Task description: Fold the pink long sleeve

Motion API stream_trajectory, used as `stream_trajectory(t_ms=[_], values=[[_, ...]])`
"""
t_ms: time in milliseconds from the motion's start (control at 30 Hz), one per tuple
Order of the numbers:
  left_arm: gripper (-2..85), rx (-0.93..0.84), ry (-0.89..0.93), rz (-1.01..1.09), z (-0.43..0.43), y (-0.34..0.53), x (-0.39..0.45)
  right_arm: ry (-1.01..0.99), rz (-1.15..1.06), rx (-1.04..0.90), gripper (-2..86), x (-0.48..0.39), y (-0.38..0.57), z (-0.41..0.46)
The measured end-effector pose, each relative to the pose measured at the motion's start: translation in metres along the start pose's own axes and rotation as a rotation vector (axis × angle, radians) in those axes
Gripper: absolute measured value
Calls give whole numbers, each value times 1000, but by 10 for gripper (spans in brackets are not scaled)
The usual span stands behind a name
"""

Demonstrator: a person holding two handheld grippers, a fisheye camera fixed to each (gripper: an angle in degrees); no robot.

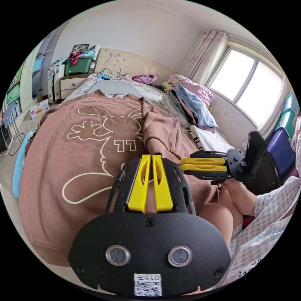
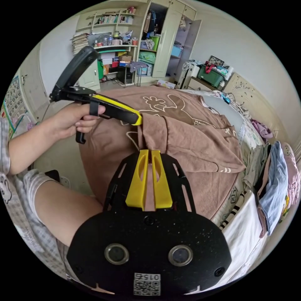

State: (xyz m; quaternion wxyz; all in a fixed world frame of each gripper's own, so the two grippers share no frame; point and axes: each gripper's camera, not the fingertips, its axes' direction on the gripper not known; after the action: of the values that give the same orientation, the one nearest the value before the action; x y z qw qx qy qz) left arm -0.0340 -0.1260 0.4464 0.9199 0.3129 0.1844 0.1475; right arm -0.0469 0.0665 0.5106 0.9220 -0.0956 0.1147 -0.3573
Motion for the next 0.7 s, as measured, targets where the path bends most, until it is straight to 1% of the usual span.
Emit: stream_trajectory(t_ms=[133, 300, 433, 500, 600, 667, 700], values=[[1, -21, -63, 85, -21, 9, 11, -31, -52, 54, -5, 1, -3, -36], [3, -63, -127, 177, -31, 22, 28, -131, -86, 14, -5, 24, -18, -54], [6, -138, -169, 291, -19, 29, 43, -260, -101, -22, 0, 66, -35, -77], [9, -167, -143, 313, -13, 31, 40, -336, -101, -31, 6, 90, -42, -88], [24, -214, -43, 271, -9, 29, 17, -467, -56, 3, 29, 145, -53, -115], [48, -205, 108, 239, -22, 22, -13, -558, 68, 102, 43, 218, -52, -149], [51, -189, 157, 236, -27, 18, -21, -559, 121, 137, 45, 240, -50, -158]])
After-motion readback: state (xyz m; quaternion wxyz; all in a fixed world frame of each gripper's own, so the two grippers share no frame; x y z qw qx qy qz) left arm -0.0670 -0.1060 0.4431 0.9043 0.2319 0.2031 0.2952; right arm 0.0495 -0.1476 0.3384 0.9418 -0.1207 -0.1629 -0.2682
